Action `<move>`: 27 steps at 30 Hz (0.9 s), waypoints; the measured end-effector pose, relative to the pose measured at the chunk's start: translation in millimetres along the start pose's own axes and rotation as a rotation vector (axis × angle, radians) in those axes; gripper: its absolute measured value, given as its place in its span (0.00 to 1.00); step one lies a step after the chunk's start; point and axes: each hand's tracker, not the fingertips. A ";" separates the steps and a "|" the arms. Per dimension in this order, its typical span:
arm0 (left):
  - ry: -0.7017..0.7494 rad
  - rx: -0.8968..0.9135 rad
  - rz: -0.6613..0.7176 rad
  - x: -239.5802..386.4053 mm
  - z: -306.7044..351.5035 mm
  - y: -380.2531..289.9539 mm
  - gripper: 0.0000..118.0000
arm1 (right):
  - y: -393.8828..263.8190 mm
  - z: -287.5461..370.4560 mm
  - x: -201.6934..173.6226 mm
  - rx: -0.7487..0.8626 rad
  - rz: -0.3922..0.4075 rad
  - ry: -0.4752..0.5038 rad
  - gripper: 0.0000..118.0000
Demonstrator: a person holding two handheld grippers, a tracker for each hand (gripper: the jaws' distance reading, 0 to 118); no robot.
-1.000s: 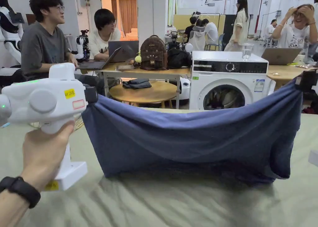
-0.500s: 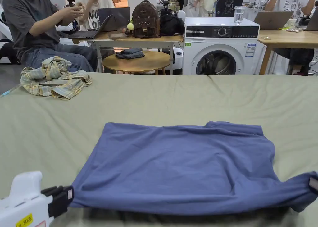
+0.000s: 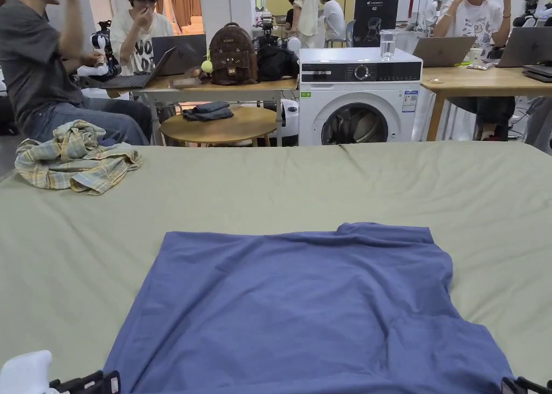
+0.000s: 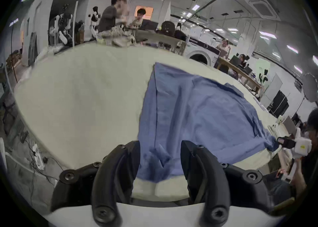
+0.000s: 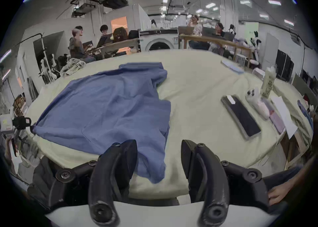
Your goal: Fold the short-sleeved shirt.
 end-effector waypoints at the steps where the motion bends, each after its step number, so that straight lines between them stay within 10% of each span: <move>1: 0.020 0.044 -0.031 6.4 7.7 6.1 0.42 | 7.7 3.0 -4.6 0.038 0.018 -0.001 0.46; 10: -0.051 0.163 -0.150 77.7 -18.0 64.3 0.42 | 72.1 -48.8 -78.5 0.113 0.021 0.104 0.43; 12: -0.065 0.162 -0.158 92.1 -29.8 70.2 0.35 | 78.8 -66.7 -89.5 0.097 -0.006 0.123 0.23; 14: -0.073 0.147 -0.161 105.0 -42.9 74.4 0.07 | 82.5 -80.1 -101.4 0.087 -0.013 0.101 0.00; 27: -0.079 0.139 -0.178 110.0 -49.8 75.6 0.00 | 74.5 -90.1 -107.6 0.060 0.013 0.067 0.00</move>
